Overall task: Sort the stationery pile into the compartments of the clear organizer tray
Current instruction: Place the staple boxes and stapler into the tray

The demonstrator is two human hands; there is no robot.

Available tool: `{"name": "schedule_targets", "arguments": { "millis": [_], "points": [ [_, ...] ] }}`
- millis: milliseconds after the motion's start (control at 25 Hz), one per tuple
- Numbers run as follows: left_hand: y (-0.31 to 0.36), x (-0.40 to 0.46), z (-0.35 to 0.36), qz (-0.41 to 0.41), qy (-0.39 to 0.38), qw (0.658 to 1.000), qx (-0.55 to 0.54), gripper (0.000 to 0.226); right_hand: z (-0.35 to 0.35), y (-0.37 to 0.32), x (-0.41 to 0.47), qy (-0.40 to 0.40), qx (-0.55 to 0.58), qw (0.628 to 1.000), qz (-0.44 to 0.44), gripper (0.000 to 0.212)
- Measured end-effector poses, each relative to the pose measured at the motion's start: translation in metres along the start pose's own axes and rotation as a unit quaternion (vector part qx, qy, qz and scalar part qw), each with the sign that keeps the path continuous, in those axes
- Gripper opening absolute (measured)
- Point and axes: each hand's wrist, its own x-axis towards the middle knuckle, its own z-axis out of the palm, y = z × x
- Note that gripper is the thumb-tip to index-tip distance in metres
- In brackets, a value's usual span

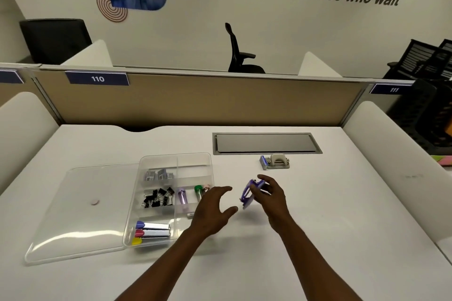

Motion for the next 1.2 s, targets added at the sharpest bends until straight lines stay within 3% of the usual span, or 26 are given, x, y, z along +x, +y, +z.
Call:
{"name": "schedule_targets", "arguments": {
  "millis": [160,320,480,600,680,840,960,1040,1200],
  "points": [
    [0.006,0.002,-0.012,0.006,-0.034,0.999,-0.011,0.072,0.029,-0.014,-0.018,-0.066,0.117,0.989,0.056,0.042],
    [0.01,0.004,-0.021,0.009,0.042,0.998,-0.048,0.043,0.053,-0.015,-0.025,-0.081,0.12,0.986,0.082,0.035],
    [-0.003,0.017,-0.046,0.004,0.051,0.998,-0.023,0.032,0.065,-0.017,-0.02,-0.123,0.118,0.98,0.099,0.037],
    [-0.015,0.036,-0.071,0.005,0.067,0.997,0.023,0.025,0.076,-0.016,-0.012,-0.12,-0.043,0.991,0.039,0.041],
    [-0.024,0.054,-0.085,-0.01,0.084,0.995,0.046,0.023,0.084,-0.009,-0.009,-0.129,-0.198,0.971,-0.045,0.052],
    [-0.052,0.089,-0.099,-0.043,0.075,0.993,0.079,0.028,0.109,0.001,0.006,-0.182,-0.43,0.865,-0.185,0.069],
    [-0.064,0.105,-0.094,-0.071,0.034,0.99,0.113,0.035,0.124,0.004,0.022,-0.222,-0.562,0.776,-0.184,0.077],
    [-0.07,0.111,-0.087,-0.075,0.013,0.987,0.139,0.039,0.13,0.011,0.025,-0.248,-0.595,0.747,-0.162,0.074],
    [-0.086,0.121,-0.072,-0.059,0.014,0.975,0.212,0.037,0.13,0.03,0.026,-0.253,-0.577,0.758,-0.17,0.054]
  ]
}}
